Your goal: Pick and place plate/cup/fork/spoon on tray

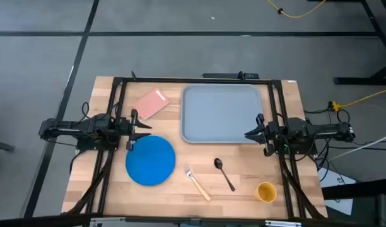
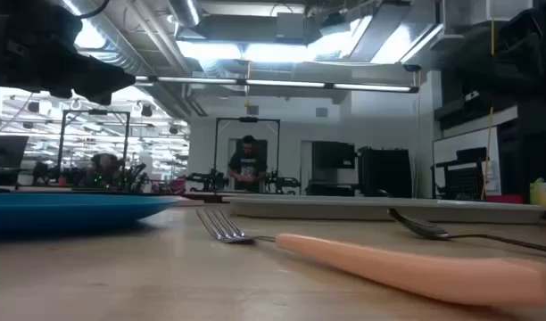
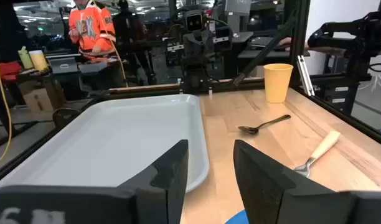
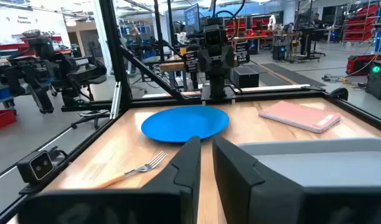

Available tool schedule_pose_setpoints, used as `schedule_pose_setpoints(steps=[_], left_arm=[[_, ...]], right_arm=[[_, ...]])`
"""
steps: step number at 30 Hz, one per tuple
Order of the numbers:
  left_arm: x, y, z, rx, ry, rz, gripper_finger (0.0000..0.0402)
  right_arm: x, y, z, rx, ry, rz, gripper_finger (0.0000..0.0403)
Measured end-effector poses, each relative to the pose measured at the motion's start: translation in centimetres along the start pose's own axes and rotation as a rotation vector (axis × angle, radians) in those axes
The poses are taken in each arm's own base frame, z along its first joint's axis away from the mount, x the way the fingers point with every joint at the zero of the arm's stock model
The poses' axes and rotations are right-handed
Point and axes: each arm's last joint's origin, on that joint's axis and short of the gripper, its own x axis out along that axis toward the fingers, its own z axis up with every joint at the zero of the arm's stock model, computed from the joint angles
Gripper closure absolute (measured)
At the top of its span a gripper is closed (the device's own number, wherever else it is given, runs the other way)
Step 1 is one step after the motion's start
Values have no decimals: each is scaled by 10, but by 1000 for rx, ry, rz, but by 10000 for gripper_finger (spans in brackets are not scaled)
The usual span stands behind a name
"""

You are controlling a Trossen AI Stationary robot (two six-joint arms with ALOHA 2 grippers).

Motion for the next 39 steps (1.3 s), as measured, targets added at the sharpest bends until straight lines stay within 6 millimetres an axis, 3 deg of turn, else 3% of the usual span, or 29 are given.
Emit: schedule_pose_setpoints(steps=[36,39], left_arm=[[0,0,0,1,0,0,280],[0,0,3,113,-32,8,280]], right_arm=[[0,0,0,-2,0,0,354],[0,-1,2,-45,-16,-21,354]])
